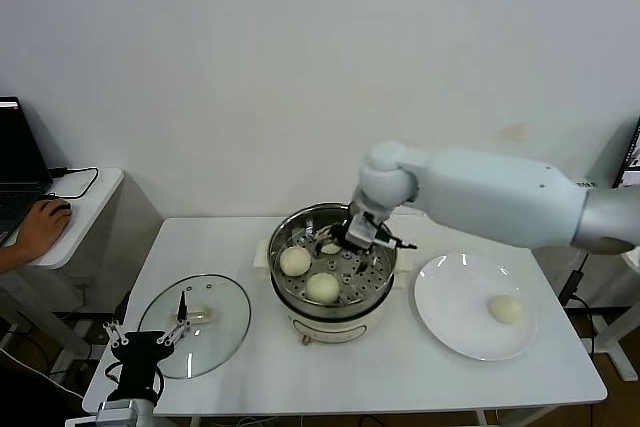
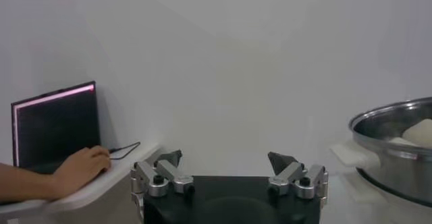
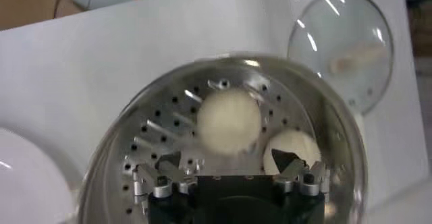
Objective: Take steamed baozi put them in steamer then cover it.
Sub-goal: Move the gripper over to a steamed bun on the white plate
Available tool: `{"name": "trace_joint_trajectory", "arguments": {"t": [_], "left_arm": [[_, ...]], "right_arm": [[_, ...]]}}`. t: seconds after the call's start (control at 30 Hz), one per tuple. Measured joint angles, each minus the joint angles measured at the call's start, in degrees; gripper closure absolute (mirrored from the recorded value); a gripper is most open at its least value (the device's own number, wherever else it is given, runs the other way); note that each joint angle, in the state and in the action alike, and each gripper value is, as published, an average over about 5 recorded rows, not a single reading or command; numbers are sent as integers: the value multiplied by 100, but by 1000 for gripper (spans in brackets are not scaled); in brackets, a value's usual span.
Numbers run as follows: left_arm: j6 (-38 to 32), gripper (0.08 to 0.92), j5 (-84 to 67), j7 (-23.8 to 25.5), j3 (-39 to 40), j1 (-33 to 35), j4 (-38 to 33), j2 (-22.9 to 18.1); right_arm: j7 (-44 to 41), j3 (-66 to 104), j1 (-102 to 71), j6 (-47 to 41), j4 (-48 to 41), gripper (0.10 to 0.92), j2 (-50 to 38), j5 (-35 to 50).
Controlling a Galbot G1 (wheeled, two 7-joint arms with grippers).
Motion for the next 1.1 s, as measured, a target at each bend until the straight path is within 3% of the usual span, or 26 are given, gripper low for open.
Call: {"name": "trace_joint_trajectory", "arguments": {"t": [0.37,0.63,1.1], "left_arm": [[6,177,-57,10,53,-96,66,197],[26,177,-43,27,111,-115,91,284],[36,177,-12,32,100,-60,114,317]], "right_arm": [[45,625,-301,-1506,542,203,-1674,124],[139,1874,-1750,-1988,625,202,-2836,-294],[183,4250,-4622,-2107,-1,203,-3298,-1255]]}}
